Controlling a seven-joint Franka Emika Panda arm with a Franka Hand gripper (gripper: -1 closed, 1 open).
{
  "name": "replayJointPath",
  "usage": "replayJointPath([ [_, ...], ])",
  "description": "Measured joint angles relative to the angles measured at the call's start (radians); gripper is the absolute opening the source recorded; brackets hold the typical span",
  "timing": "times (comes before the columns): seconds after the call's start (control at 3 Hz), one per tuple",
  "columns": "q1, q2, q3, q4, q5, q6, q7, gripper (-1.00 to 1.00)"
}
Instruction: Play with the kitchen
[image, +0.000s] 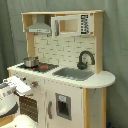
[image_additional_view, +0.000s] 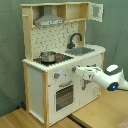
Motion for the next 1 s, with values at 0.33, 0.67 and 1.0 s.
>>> replayJointPath([
  [0.33,0.041,-0.003,-0.035,0.014,0.0,-0.081,-0.037,1.0],
  [0.67,0.087,-0.004,-0.062,0.02,0.0,-0.182,-0.063,1.0],
  [1.0,0.136,-0.011,-0.091,0.023,-0.002,-0.288,-0.09,1.0],
])
